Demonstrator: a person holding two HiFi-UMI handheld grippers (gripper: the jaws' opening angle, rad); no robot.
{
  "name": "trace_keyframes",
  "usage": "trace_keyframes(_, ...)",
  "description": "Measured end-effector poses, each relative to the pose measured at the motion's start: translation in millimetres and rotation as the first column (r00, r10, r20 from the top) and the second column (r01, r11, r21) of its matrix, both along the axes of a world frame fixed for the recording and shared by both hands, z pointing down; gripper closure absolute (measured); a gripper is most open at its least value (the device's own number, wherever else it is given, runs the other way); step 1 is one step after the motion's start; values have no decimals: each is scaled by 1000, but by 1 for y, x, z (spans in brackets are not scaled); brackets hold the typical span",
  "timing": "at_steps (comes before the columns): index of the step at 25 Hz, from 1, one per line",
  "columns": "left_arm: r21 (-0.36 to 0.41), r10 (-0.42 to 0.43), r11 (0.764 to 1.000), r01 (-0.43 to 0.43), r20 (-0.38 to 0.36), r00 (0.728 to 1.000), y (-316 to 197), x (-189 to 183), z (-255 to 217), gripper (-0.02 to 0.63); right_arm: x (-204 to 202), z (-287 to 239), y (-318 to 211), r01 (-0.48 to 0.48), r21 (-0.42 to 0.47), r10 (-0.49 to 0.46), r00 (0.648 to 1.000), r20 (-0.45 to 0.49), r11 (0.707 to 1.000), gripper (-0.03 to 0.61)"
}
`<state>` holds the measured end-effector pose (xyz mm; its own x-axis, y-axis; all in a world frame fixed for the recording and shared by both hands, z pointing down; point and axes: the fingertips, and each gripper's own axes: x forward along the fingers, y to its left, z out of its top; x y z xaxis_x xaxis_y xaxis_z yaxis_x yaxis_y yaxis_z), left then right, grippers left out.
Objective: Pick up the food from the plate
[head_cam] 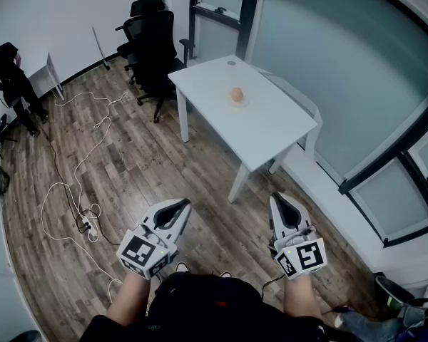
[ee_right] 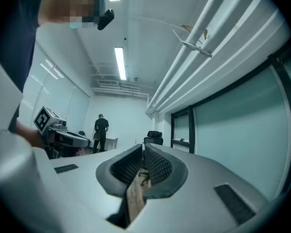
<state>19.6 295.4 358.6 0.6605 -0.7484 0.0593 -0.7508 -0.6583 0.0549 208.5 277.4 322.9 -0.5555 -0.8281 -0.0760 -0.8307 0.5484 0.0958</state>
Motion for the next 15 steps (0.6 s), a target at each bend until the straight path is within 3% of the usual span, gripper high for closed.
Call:
trace_keyframes(9, 2, 14, 1000, -14, 5, 1000, 4, -3, 4, 581, -9, 5, 4, 4, -1, -4, 1000, -13, 1000, 538)
trace_keyframes(15, -5, 26, 1000, -26, 2, 1000, 4, -6, 2, 580, -8, 3, 3, -12, -8, 12, 999, 45, 1000, 538)
